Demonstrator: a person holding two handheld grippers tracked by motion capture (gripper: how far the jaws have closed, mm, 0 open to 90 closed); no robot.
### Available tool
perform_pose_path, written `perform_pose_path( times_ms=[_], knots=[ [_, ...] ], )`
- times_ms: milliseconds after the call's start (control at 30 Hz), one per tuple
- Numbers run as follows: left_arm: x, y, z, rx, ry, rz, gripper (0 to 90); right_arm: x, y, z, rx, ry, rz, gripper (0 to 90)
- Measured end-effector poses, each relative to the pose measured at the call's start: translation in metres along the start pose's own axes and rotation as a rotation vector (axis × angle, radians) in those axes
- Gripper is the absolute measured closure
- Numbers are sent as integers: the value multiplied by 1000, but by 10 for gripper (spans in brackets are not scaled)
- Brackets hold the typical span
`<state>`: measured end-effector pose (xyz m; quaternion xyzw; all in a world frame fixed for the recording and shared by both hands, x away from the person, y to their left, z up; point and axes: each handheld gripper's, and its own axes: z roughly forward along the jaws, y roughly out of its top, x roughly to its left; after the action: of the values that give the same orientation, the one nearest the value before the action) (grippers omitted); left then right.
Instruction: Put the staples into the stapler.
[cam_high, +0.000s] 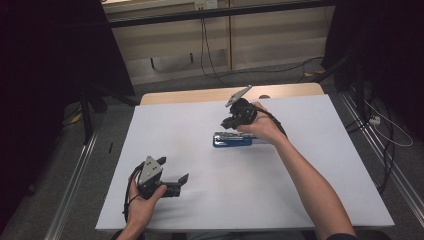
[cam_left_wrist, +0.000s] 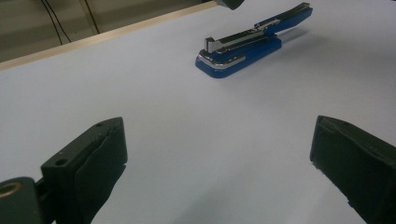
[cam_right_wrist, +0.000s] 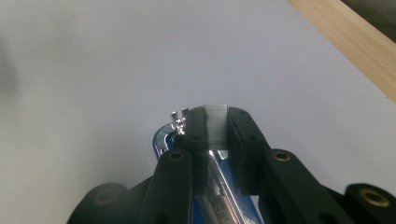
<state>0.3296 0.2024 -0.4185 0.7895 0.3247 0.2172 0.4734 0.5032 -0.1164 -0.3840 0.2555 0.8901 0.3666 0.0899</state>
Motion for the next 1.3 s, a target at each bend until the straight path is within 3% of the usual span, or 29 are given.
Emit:
perform_pose_path(
  times_ms=[100,333,500,833,1300],
  knots=[
    [0,0,0,0,-2,1,41,0,2,2,6,10,-39,794],
    [0,0,1,4,1,2,40,-1,2,10,14,28,-73,794],
    [0,0,0,3,1,-1,41,0,4,13,56,47,-98,794],
    [0,0,0,2,-1,0,41,-1,3,19,70,68,-114,794],
    [0,-1,1,13,-8,6,41,-1,1,24,87,99,-178,794]
  ],
)
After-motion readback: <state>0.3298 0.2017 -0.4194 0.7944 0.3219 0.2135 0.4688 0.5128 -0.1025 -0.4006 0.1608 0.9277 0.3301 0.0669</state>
